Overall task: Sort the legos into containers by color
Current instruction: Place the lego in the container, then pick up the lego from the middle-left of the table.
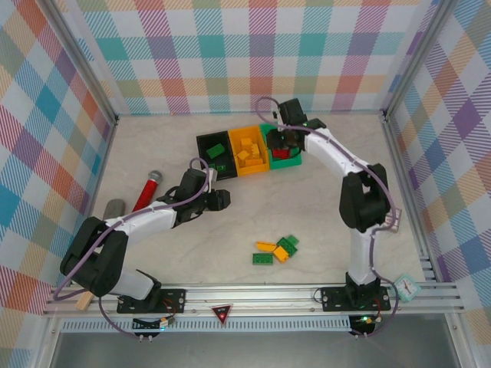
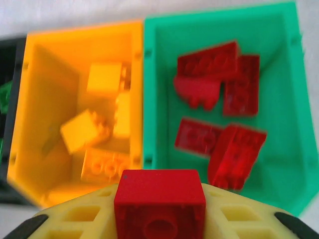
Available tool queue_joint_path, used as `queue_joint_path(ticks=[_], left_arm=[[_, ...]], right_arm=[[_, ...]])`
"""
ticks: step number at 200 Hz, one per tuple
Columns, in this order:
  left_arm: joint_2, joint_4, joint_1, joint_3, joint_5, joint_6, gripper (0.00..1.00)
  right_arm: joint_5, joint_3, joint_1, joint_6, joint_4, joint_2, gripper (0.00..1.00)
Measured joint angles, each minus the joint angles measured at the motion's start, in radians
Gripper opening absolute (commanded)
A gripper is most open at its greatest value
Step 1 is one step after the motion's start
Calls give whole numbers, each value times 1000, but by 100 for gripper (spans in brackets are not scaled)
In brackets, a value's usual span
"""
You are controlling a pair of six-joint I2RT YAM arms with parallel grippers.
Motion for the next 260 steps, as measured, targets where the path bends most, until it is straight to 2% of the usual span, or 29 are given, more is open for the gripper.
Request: queue_joint_path(ticks=[12,43,70,104,154,199,227,260], left_arm=[[0,0,0,0,0,0,53],[0,0,0,0,9,0,53],[-3,0,0,0,19,-2,53],[-24,0,0,-2,19,-4,53],[-32,0,0,-11,27,-4,53],[-33,50,0,-37,68,-4,54],[-33,84,0,-60,113,-3,54],[-33,137,0,-63,167,-3,54]], right_arm=[[4,109,-14,-1,-31,76,44],[23,377,-35,-4,-124,230,60],[7,392,-37,-6,-149,237,61],[-18,150,-24,0,-100,124,61],[-29,-280,39,16,31,-157,62],[-45,-571,70,26,178,-371,62],[-54,-740,69,31,270,-449,62],[-58,-882,69,30,359,-465,62]])
